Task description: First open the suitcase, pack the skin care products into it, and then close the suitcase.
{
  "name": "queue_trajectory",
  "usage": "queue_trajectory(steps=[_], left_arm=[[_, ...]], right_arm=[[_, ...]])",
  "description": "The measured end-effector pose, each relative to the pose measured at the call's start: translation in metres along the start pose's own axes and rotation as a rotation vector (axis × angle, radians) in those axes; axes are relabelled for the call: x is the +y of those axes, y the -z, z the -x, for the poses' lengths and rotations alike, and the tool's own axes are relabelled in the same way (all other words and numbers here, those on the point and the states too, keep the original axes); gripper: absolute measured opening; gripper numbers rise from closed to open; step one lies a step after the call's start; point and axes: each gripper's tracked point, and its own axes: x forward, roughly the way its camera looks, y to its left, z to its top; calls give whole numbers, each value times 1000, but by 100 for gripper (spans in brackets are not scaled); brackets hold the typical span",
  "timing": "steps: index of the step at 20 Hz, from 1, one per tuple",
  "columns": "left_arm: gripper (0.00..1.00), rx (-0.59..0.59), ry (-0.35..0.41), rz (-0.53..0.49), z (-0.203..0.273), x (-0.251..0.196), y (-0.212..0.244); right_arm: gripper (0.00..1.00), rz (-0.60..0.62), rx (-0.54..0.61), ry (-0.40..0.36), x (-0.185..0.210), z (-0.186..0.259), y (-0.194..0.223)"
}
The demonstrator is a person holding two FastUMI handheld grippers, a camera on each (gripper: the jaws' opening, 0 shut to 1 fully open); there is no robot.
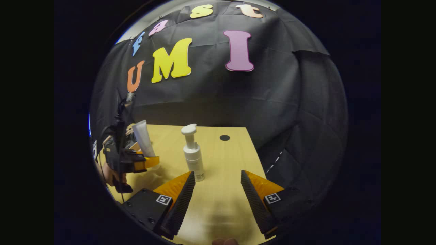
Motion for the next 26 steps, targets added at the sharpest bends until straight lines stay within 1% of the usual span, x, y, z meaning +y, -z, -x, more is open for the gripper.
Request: queue_trajectory(steps=[1, 4, 7, 9, 12, 13, 14, 15, 16, 17, 18, 20, 21, 22, 24, 26], left_arm=[[43, -2, -6, 8, 14, 4, -3], [43, 16, -22, 37, 64, 13, -10], [43, -4, -59, -20, 111, 31, -27], [43, -18, -95, -32, 137, 47, -33], [43, -6, -138, 50, 169, 69, -30], [43, -3, -168, 69, 180, 80, -28], [43, 0, -192, 79, 189, 90, -26], [43, 5, -216, 84, 198, 100, -23], [43, 10, -238, 89, 206, 112, -20], [43, 13, -249, 97, 210, 121, -19], [43, 19, -254, 114, 214, 127, -17], [43, 25, -259, 153, 220, 138, -13], [43, 28, -261, 165, 222, 146, -11], [43, 31, -258, 170, 224, 153, -12], [43, 35, -224, 170, 223, 168, -17], [43, 58, -184, 143, 218, 191, -18]], right_arm=[[80, 3, 6, -9, 6, -8, 0], [80, -5, 24, -45, 29, -36, 8], [80, 5, 67, -85, 50, -69, 20], [80, -28, 103, -94, 53, -87, 28], [80, -65, 140, -88, 57, -117, 38], [79, -64, 153, -88, 60, -126, 42], [76, -57, 166, -85, 61, -131, 47], [76, -52, 175, -77, 60, -137, 50], [63, -58, 187, -65, 59, -138, 53], [60, -63, 190, -51, 58, -141, 53], [54, -62, 186, -44, 59, -142, 52], [53, -43, 186, -35, 61, -143, 51], [51, -30, 188, -37, 61, -142, 52], [51, -23, 195, -46, 64, -138, 50], [48, -2, 175, -76, 75, -125, 39], [48, 25, 158, -97, 87, -105, 19]])
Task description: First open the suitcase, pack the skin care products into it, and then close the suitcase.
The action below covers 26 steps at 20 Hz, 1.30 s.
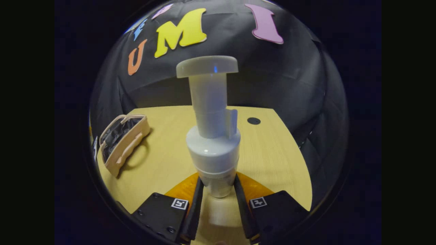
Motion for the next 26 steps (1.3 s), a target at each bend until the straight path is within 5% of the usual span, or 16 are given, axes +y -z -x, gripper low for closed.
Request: queue_trajectory(steps=[9, 17, 25, 26], left_arm=[[43, 248, 273, -33, -67, 50, 1], [42, 618, 247, -19, -136, 72, 58], [42, 895, 192, 63, -145, 75, 91], [50, 905, 200, 63, -142, 74, 91]], right_arm=[[48, -74, -51, -136, 84, 116, -58], [48, -117, -9, -230, 161, 189, -54], [48, -169, 102, -310, 226, 187, -50], [48, -162, 123, -316, 234, 181, -49]])
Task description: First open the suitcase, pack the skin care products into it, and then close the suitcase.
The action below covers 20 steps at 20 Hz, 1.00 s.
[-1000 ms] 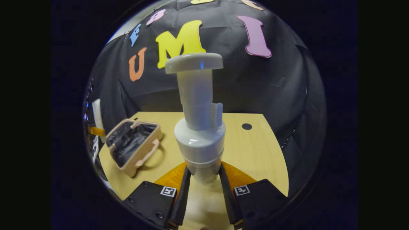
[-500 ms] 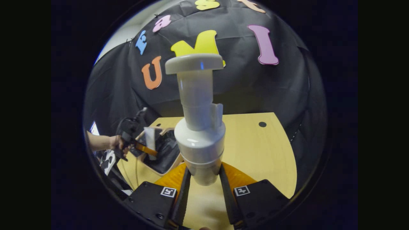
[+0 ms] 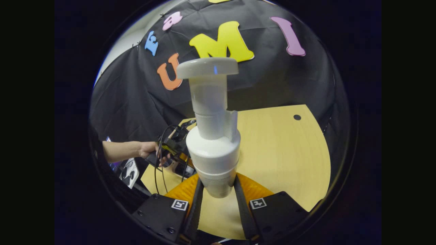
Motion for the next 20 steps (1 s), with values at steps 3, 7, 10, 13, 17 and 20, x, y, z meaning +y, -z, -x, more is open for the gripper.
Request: queue_trajectory(steps=[3, 7, 10, 13, 17, 20], left_arm=[[46, -25, 23, -8, 4, -5, -1], [65, -145, 51, 1, 31, -11, -1], [66, -336, 82, -7, 79, -17, 5], [66, -525, 143, 16, 122, -20, 22], [67, -664, 245, 128, 156, -24, 68], [67, -758, 151, 156, 171, 7, 100]], right_arm=[[48, 26, 85, -16, 19, -21, 2], [48, 43, 194, -24, 38, -62, 3], [48, -2, 319, -22, 53, -108, 8], [46, -59, 466, -34, 73, -161, 21], [48, -124, 671, 68, 64, -214, 57], [48, -271, 757, 148, 58, -239, 81]])
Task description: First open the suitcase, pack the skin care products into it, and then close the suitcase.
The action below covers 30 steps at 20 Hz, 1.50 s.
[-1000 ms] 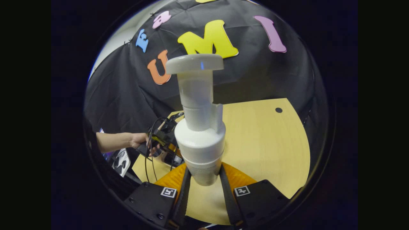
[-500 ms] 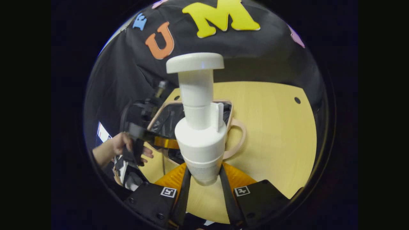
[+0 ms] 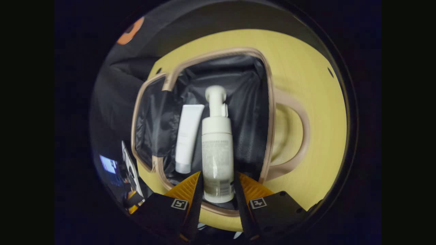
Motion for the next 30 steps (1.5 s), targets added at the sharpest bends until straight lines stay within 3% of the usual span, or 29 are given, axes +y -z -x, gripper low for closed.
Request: queue_trajectory(steps=[2, 5, 7, 8, 13, 15, 16, 17, 19, 22, 24, 27, 30], left_arm=[[67, -33, -94, -61, 14, 29, 6], [68, -68, -220, -132, 28, 53, 6], [89, -85, -272, -180, 35, 63, 0], [100, -91, -271, -183, 35, 66, -2], [100, -120, -252, -80, 32, 83, -19], [100, -135, -257, -49, 32, 107, -32], [100, -147, -257, -28, 32, 121, -42], [100, -165, -251, -1, 32, 136, -56], [100, -223, -188, 62, 26, 161, -91], [98, -268, -144, 204, 0, 222, -131], [98, -270, -92, 303, -27, 249, -146], [97, -237, -33, 387, -63, 282, -147], [95, -256, 1, 506, -86, 304, -155]], right_arm=[[48, -54, 10, 14, 2, -10, -4], [48, -11, -5, 62, 1, -18, 0], [46, 20, -7, 79, 2, -22, 2], [49, 19, -10, 77, 3, -21, 2], [52, 32, -27, 72, 4, -10, 12], [57, 66, -49, 51, 8, 8, 23], [67, 121, -61, 61, 6, 20, 28], [64, 186, -114, 58, 7, 36, 28], [71, 292, -247, 23, 17, 80, 24], [66, 403, -438, -155, 56, 164, 30], [70, 459, -569, -190, 64, 211, 29], [70, 450, -656, -241, 71, 253, 44], [70, 453, -709, -234, 65, 275, 53]])
